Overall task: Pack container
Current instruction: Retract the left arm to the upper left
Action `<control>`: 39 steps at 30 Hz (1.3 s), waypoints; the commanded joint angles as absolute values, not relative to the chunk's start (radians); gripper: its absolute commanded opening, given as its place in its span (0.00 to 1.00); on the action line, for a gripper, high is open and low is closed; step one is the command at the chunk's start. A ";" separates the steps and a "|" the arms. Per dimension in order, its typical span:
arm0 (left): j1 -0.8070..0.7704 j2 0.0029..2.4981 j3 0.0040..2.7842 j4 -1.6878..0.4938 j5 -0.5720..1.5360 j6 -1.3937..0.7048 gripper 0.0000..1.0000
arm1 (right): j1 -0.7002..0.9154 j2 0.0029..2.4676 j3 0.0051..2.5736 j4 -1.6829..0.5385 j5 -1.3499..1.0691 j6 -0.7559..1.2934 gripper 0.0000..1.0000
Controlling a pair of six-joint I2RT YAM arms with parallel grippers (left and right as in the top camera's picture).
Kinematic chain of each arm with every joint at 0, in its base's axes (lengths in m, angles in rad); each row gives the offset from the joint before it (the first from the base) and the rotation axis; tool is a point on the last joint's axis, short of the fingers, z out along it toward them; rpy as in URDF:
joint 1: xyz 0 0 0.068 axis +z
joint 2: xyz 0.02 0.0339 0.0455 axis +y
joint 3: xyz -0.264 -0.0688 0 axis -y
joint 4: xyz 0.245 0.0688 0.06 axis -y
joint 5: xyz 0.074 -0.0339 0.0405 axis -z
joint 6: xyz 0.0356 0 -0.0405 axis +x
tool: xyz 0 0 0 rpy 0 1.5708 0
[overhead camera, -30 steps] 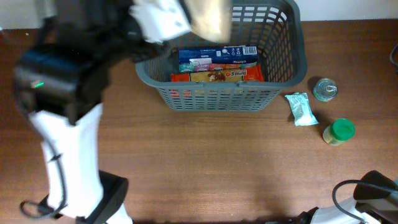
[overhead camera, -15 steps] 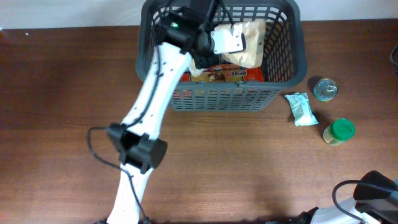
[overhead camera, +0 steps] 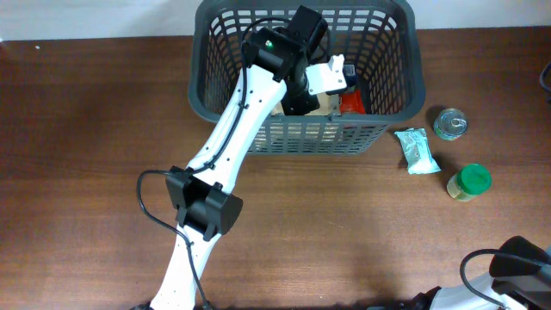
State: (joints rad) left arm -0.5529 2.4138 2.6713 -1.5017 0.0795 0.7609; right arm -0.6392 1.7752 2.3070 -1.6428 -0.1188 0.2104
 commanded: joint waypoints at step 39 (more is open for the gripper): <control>0.196 1.982 2.863 -1.583 -0.181 0.078 0.99 | -0.642 1.778 2.310 -1.548 -0.135 0.192 0.92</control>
